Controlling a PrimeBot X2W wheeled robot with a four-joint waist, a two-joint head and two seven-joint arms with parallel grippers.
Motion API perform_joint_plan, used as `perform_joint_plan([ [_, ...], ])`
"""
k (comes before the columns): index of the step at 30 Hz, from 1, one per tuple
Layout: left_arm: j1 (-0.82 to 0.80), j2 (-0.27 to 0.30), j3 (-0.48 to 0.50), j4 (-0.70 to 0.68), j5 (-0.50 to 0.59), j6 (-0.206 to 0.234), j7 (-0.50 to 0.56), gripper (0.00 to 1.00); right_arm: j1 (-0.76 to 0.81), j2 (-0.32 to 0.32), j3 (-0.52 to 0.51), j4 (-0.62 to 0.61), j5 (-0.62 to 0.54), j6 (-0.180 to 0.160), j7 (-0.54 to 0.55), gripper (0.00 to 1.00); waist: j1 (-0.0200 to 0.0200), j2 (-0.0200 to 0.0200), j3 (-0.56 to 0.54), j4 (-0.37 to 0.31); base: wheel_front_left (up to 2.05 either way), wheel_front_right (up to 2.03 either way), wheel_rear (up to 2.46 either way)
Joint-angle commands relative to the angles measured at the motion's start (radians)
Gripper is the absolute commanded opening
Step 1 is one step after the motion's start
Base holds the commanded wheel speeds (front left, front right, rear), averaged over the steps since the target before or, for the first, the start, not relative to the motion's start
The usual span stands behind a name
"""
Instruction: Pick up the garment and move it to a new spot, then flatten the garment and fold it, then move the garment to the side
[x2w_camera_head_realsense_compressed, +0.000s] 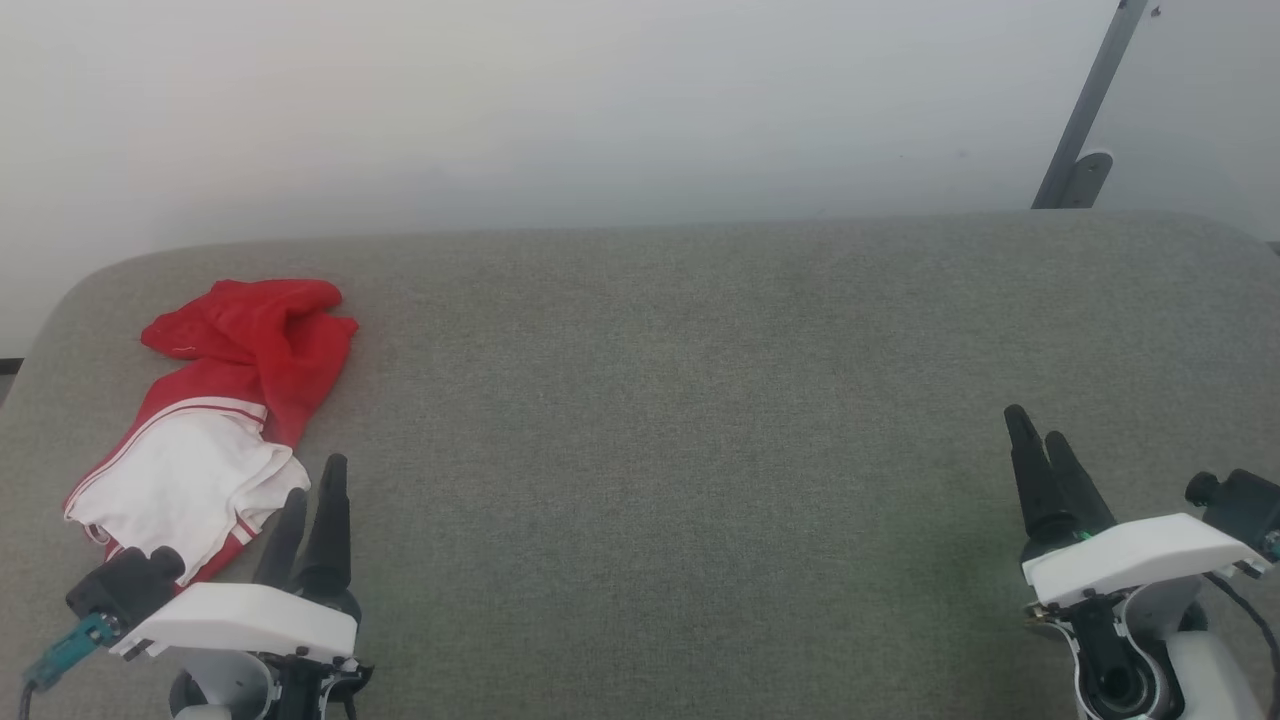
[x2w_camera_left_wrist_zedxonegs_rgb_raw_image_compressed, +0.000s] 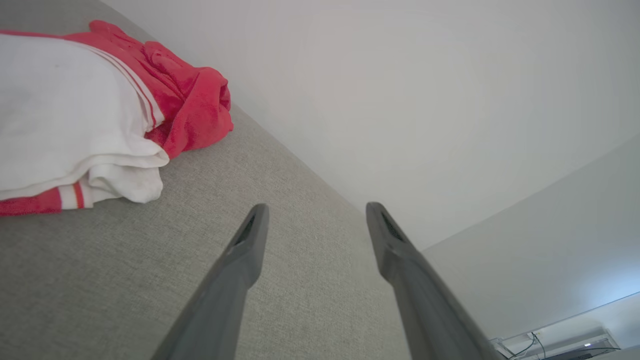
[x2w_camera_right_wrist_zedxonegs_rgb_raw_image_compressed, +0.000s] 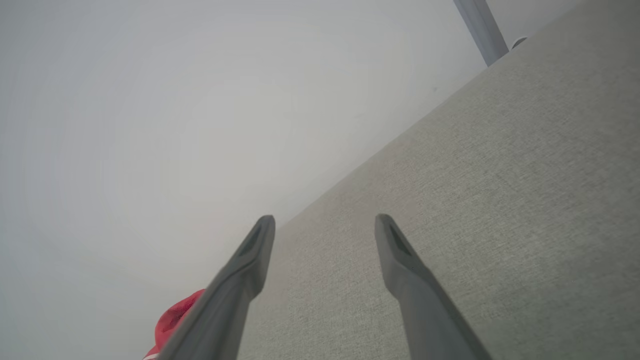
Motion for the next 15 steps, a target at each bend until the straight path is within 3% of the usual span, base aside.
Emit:
perform_joint_plan([
  [1,-0.009,0.012,-0.006,-0.02,0.046,0.007,-0.013,1.0,-0.03,-0.008,0.002,-0.009,-0.06,0.0,-0.014,1.0,0.0,0.0,0.0,0.0,0.0,0.0,0.0],
  [15,0.003,0.042,-0.042,-0.019,0.23,0.046,-0.056,1.0,-0.048,0.001,0.001,0.01,-0.305,0.0,-0.057,1.0,0.0,0.0,-0.004,-0.001,0.0,0.0,0.0],
])
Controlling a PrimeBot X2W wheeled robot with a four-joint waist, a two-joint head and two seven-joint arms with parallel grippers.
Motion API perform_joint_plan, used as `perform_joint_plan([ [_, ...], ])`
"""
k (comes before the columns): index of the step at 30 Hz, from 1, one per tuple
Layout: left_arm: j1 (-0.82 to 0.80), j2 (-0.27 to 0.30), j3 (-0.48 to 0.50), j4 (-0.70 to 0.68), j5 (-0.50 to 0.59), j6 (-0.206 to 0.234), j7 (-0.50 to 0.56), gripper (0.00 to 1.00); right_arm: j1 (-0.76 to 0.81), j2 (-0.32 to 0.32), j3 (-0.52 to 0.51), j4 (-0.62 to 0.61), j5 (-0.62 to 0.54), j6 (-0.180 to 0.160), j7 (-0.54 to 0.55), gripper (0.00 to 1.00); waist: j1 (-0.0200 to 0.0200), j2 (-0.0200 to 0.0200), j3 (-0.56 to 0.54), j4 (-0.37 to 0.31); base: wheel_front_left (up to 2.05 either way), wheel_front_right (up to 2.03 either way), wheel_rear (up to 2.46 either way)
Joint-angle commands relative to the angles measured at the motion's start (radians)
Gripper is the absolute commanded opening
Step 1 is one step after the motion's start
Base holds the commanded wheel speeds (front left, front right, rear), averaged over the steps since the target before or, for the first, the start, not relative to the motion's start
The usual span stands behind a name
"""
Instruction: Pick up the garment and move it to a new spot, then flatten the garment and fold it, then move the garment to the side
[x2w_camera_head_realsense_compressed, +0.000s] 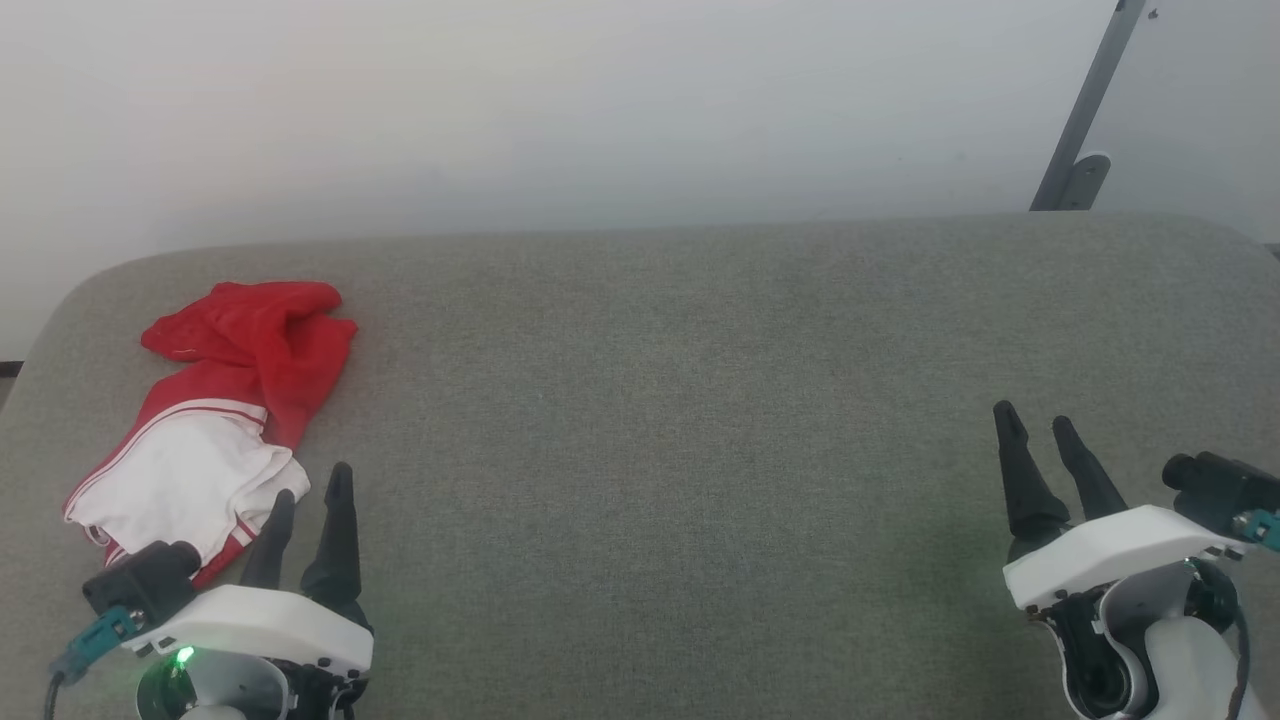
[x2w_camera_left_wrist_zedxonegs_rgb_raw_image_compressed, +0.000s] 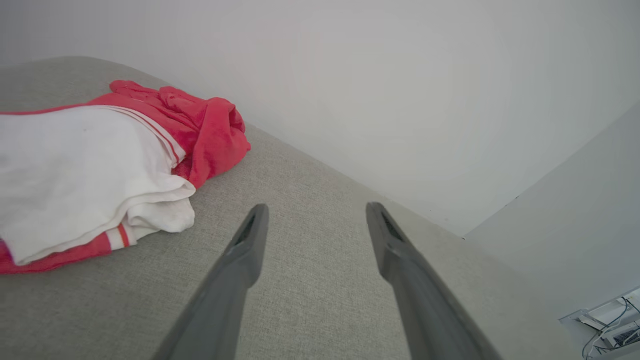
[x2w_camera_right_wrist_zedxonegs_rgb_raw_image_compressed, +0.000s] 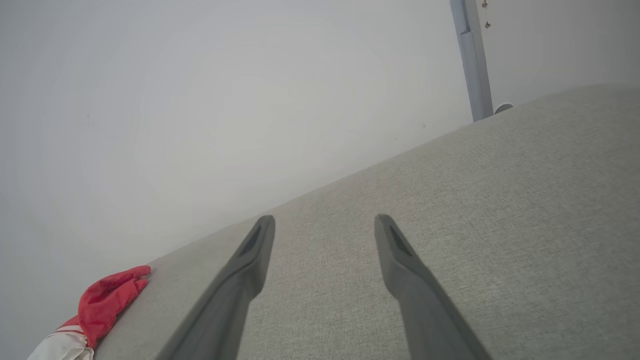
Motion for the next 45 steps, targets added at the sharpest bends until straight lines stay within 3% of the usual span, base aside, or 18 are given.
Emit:
perform_joint_plan([
  [1,-0.009,0.01,-0.001,-0.011,0.029,0.004,-0.01,1.0,-0.029,-0.002,0.001,-0.008,-0.03,0.0,-0.011,1.0,0.0,-0.0001,0.0,0.0,0.0,0.0,0.0],
  [25,0.002,0.033,-0.022,-0.009,0.28,0.033,-0.076,1.0,-0.065,-0.014,0.006,0.027,-0.301,0.0,-0.077,1.0,0.0,-0.0001,-0.001,0.001,0.0,0.0,0.0],
  [45,0.004,0.026,-0.004,0.024,0.438,0.012,-0.12,1.0,-0.084,-0.018,-0.008,0.054,-0.431,0.0,-0.121,1.0,0.0,-0.0001,-0.006,0.002,0.0,0.0,0.0],
])
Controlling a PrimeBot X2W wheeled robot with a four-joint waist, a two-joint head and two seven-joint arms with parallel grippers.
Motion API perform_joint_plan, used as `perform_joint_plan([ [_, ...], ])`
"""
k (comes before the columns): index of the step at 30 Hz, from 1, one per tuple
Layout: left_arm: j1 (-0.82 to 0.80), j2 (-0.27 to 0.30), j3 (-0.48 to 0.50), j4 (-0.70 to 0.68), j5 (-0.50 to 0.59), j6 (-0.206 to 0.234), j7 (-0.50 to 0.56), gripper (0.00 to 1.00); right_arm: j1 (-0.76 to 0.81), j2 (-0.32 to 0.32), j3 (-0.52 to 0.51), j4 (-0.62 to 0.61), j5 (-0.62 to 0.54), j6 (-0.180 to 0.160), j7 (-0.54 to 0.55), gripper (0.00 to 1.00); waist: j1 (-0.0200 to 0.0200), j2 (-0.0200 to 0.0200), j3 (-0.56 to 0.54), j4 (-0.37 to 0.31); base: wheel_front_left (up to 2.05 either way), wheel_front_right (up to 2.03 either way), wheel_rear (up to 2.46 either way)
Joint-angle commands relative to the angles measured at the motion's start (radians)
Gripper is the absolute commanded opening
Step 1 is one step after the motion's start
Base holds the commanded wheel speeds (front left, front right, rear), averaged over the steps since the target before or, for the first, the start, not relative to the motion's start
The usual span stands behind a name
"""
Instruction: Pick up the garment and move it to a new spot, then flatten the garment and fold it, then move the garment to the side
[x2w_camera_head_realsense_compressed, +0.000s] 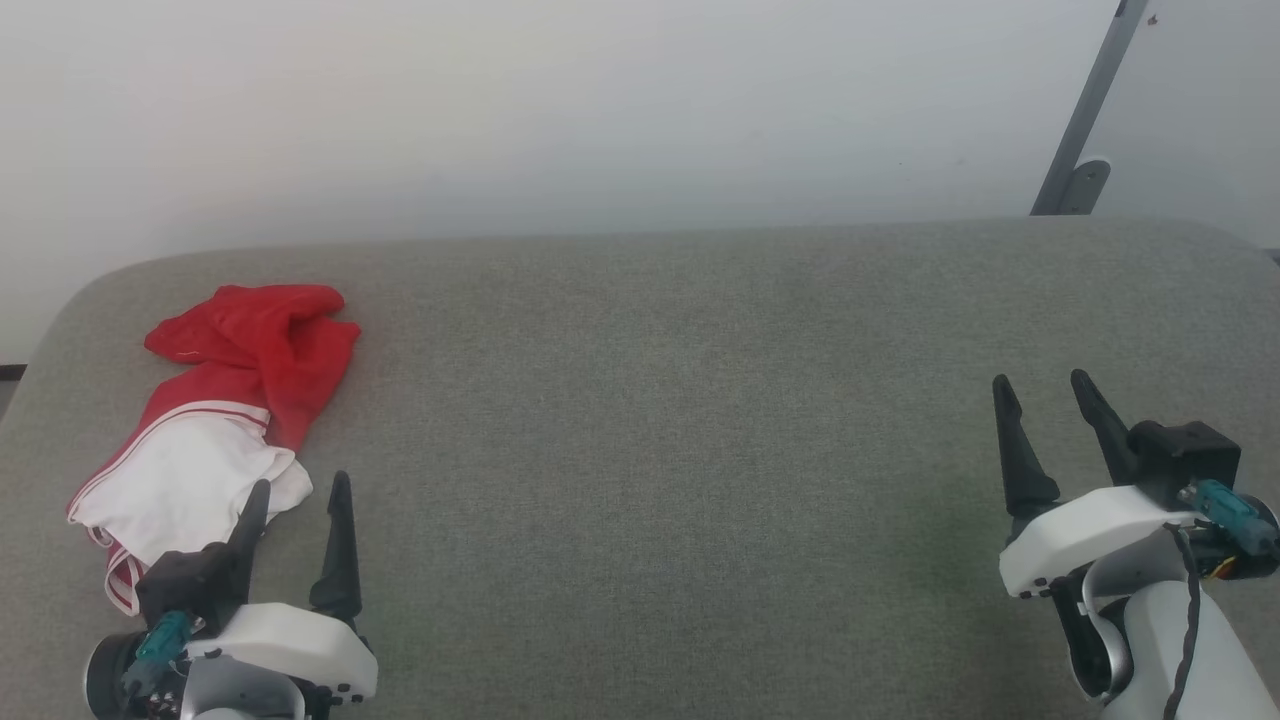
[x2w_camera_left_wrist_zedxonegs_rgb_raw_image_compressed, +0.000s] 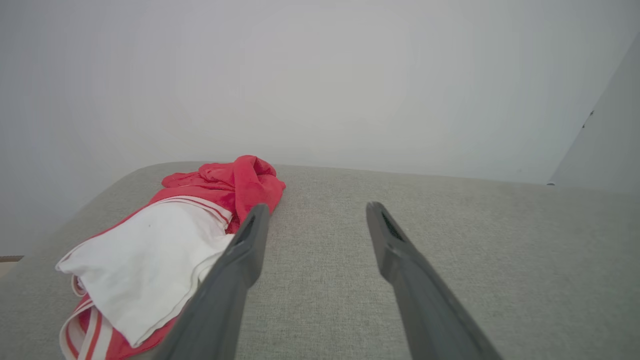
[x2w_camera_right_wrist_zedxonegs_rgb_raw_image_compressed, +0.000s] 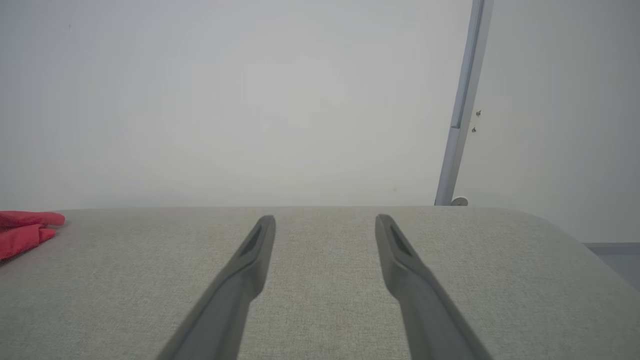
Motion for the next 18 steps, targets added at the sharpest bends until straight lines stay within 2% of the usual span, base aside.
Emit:
perform_joint_plan([
  [1,-0.001,0.0,0.004,-0.002,0.024,-0.003,-0.008,1.0,-0.017,-0.002,-0.004,-0.003,-0.019,0.0,-0.01,1.0,0.0,0.0,-0.001,0.0,0.0,0.0,0.0],
  [18,-0.005,-0.011,0.039,0.061,0.154,-0.038,-0.044,1.0,-0.017,0.009,-0.016,0.02,-0.119,0.0,-0.047,1.0,0.0,0.0,-0.01,-0.007,0.0,0.0,0.0],
])
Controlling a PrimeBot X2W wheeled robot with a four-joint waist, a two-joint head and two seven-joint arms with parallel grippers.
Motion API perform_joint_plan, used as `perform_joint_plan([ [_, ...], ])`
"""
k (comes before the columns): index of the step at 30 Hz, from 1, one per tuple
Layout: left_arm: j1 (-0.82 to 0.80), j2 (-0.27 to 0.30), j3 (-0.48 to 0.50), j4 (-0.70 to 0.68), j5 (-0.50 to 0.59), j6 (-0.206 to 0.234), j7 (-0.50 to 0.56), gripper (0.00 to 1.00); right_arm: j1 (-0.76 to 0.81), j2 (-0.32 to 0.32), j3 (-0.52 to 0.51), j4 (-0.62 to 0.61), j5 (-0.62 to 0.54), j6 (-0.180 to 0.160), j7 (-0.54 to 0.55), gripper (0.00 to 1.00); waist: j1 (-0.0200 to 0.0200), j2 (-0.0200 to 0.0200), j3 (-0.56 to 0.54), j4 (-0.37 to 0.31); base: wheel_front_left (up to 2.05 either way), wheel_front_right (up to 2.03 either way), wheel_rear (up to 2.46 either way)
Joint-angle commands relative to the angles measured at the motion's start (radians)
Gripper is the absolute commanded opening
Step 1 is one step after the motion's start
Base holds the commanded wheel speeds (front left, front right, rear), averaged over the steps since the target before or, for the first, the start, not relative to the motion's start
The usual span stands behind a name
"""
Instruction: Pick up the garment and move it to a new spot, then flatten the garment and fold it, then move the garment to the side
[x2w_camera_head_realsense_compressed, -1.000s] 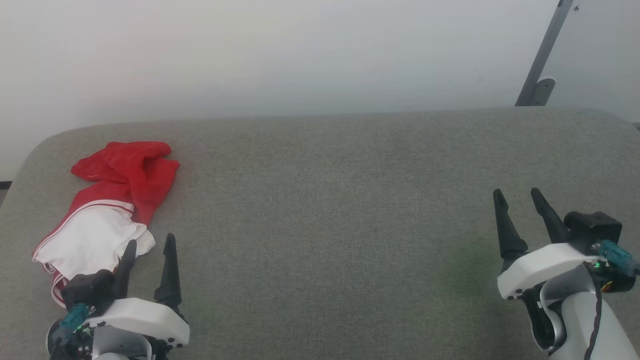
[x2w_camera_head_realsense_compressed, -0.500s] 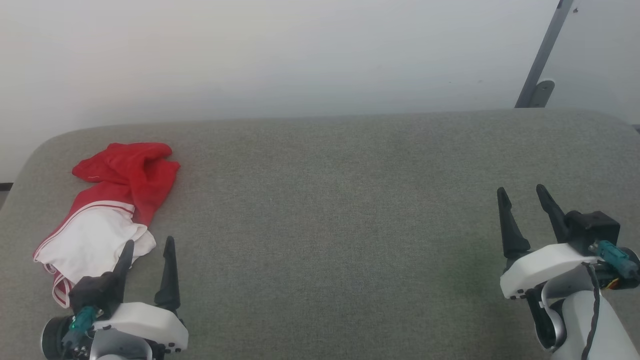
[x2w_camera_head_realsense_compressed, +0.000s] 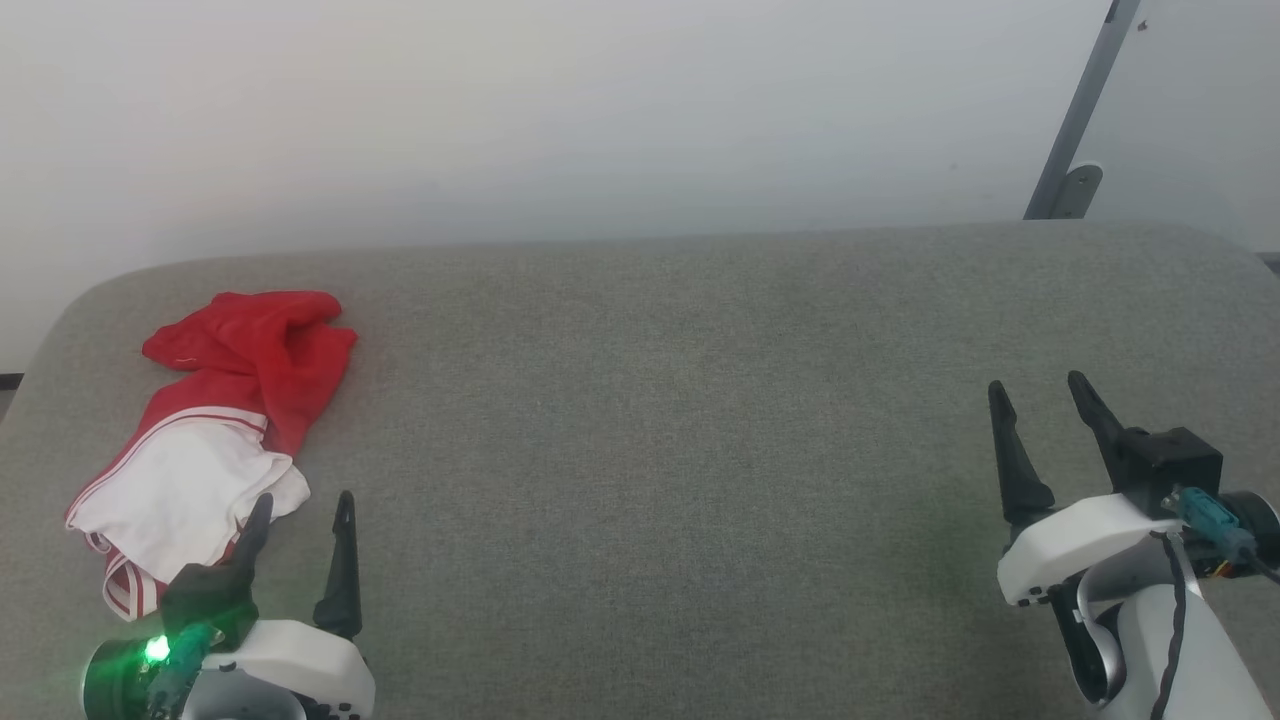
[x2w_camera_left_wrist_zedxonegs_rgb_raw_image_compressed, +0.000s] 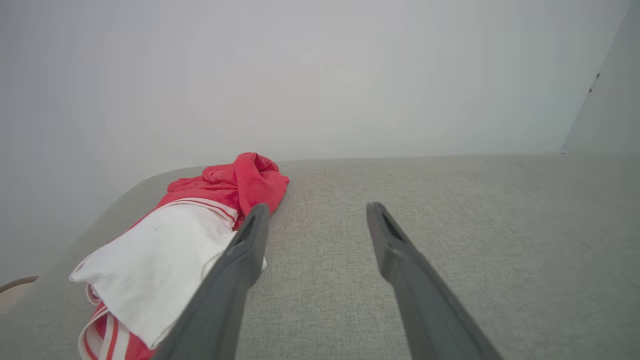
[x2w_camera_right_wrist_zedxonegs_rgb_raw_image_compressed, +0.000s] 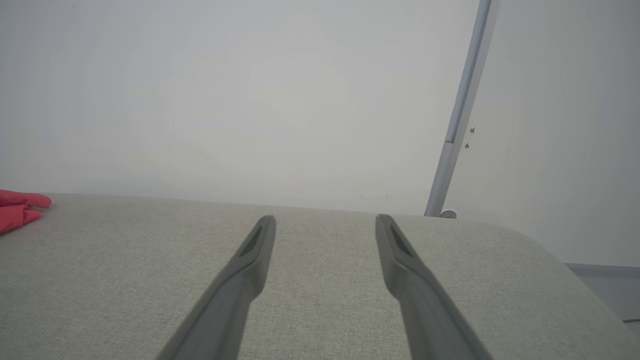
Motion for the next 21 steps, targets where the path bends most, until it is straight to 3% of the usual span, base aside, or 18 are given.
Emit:
perform_joint_plan([
  [1,-0.005,0.002,0.006,0.002,0.025,-0.004,-0.01,1.0,-0.018,0.0,0.002,0.003,-0.017,0.0,-0.012,1.0,0.0,0.0,-0.001,0.0,0.0,0.0,0.0],
  [11,-0.01,-0.006,0.027,0.016,0.097,-0.022,-0.028,1.0,-0.016,-0.003,0.004,0.017,-0.071,0.0,-0.03,1.0,0.0,0.0,-0.005,0.005,0.0,0.0,0.0],
  [21,-0.018,-0.019,0.049,0.028,0.073,-0.045,-0.026,1.0,-0.001,0.003,-0.015,0.01,-0.043,0.0,-0.028,1.0,0.0,0.0,-0.005,0.009,0.0,0.0,0.0],
])
